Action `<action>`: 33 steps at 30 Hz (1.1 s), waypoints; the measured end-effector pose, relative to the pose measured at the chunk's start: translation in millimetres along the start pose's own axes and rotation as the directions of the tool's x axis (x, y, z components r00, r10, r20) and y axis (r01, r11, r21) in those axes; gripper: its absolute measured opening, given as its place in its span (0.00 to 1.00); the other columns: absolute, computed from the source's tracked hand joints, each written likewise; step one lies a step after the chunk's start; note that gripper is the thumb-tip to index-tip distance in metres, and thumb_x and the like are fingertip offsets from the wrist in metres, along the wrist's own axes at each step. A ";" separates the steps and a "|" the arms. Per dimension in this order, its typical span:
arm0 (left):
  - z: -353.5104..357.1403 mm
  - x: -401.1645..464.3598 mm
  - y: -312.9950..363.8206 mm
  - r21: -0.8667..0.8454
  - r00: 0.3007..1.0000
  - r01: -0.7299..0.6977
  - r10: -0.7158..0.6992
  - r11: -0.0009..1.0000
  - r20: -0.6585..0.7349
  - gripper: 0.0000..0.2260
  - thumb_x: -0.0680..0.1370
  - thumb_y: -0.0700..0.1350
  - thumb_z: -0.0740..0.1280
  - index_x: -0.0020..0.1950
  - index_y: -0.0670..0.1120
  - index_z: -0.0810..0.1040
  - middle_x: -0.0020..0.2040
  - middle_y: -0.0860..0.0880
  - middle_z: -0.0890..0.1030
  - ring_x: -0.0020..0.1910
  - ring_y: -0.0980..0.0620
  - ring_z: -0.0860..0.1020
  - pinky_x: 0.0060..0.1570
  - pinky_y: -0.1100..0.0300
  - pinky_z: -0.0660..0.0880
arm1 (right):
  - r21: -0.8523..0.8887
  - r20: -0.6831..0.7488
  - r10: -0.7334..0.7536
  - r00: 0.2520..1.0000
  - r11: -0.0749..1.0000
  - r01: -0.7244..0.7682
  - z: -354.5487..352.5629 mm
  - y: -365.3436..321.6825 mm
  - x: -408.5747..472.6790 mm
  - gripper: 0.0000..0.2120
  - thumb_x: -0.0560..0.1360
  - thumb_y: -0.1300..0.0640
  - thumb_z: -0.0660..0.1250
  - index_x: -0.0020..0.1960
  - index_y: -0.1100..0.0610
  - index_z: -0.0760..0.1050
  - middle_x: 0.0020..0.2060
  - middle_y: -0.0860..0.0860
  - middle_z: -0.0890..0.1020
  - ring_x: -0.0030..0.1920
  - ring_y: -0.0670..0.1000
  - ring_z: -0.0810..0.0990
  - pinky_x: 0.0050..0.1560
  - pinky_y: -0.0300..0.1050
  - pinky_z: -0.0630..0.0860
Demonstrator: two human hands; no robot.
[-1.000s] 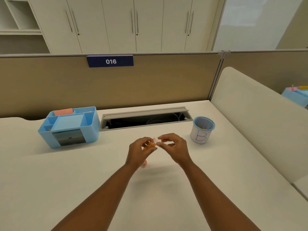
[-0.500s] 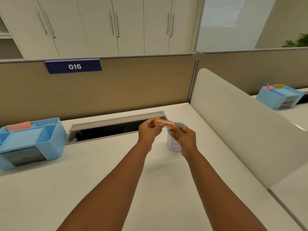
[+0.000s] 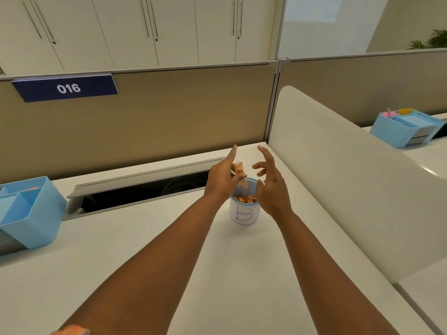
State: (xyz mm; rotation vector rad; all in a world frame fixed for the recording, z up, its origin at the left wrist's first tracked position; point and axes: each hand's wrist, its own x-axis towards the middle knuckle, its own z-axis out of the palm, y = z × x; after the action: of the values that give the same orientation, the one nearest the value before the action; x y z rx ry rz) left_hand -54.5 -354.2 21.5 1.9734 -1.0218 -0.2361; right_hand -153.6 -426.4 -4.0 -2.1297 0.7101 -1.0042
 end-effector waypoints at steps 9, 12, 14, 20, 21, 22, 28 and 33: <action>6.6 6.9 4.0 0.113 0.993 -0.066 0.055 0.991 0.101 0.43 0.73 0.41 0.68 0.74 0.51 0.39 0.50 0.39 0.80 0.50 0.45 0.79 0.55 0.50 0.76 | -0.310 0.101 -0.240 0.965 0.915 0.260 -0.9 9.0 3.0 0.23 0.71 0.56 0.61 0.66 0.52 0.65 0.53 0.58 0.77 0.49 0.54 0.76 0.44 0.48 0.72; 7.2 7.8 4.1 0.108 0.995 -0.052 0.042 0.993 0.094 0.43 0.73 0.41 0.68 0.74 0.51 0.38 0.50 0.38 0.80 0.50 0.45 0.79 0.55 0.50 0.76 | -0.319 0.076 -0.247 0.966 0.912 0.258 0.1 13.0 1.4 0.22 0.72 0.56 0.62 0.66 0.52 0.66 0.51 0.57 0.78 0.46 0.54 0.77 0.42 0.47 0.71; 6.2 7.4 3.3 0.090 0.996 -0.049 0.042 0.995 0.083 0.42 0.74 0.41 0.67 0.74 0.51 0.38 0.49 0.38 0.80 0.50 0.45 0.79 0.55 0.49 0.77 | -0.307 0.051 -0.229 0.972 0.923 0.233 0.7 14.2 1.9 0.23 0.72 0.57 0.61 0.66 0.51 0.65 0.50 0.56 0.77 0.45 0.52 0.76 0.42 0.46 0.69; 4.9 3.5 -2.5 0.074 0.997 -0.046 0.041 0.996 0.067 0.39 0.75 0.40 0.66 0.74 0.51 0.40 0.47 0.38 0.80 0.47 0.45 0.79 0.51 0.50 0.78 | -0.287 0.115 -0.153 0.981 0.941 0.180 1.5 8.3 -0.6 0.23 0.70 0.56 0.60 0.65 0.52 0.66 0.53 0.56 0.76 0.50 0.53 0.74 0.45 0.48 0.70; 5.6 3.3 -3.5 0.078 0.996 -0.051 0.044 0.996 0.080 0.39 0.74 0.40 0.66 0.74 0.51 0.40 0.47 0.37 0.80 0.45 0.45 0.79 0.50 0.51 0.78 | -0.303 0.147 -0.136 0.980 0.937 0.176 2.2 7.9 -0.5 0.22 0.71 0.58 0.61 0.65 0.52 0.67 0.53 0.57 0.76 0.51 0.54 0.74 0.46 0.47 0.69; 6.5 2.7 -5.1 0.071 0.996 -0.042 0.036 0.997 0.087 0.39 0.74 0.40 0.66 0.74 0.51 0.41 0.47 0.38 0.80 0.45 0.46 0.79 0.50 0.51 0.78 | -0.284 0.154 -0.108 0.982 0.947 0.149 3.7 8.6 -0.2 0.21 0.71 0.62 0.62 0.64 0.53 0.68 0.53 0.57 0.76 0.51 0.55 0.74 0.46 0.45 0.69; 5.8 5.6 -10.3 -0.338 0.978 0.190 -0.209 0.922 -0.022 0.29 0.74 0.35 0.65 0.71 0.49 0.58 0.63 0.38 0.74 0.61 0.42 0.74 0.60 0.50 0.74 | 0.019 -0.031 0.431 0.902 0.902 -0.431 2.6 4.3 8.4 0.14 0.73 0.65 0.60 0.57 0.61 0.75 0.54 0.59 0.81 0.50 0.54 0.79 0.51 0.43 0.76; -1.2 4.5 -7.8 -0.572 0.956 0.258 -0.293 0.778 0.031 0.16 0.75 0.34 0.63 0.61 0.44 0.69 0.62 0.38 0.75 0.59 0.43 0.76 0.54 0.53 0.77 | 0.302 0.175 0.645 0.744 0.684 -0.664 8.0 -3.5 15.7 0.13 0.75 0.55 0.62 0.53 0.63 0.77 0.46 0.58 0.82 0.41 0.52 0.80 0.48 0.46 0.80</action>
State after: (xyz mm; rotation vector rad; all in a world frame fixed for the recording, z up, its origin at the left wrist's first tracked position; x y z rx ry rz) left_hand -46.6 -354.6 17.1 1.5460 -0.5229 -0.5748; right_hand -137.8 -432.6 1.8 -1.4014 1.0781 -0.6020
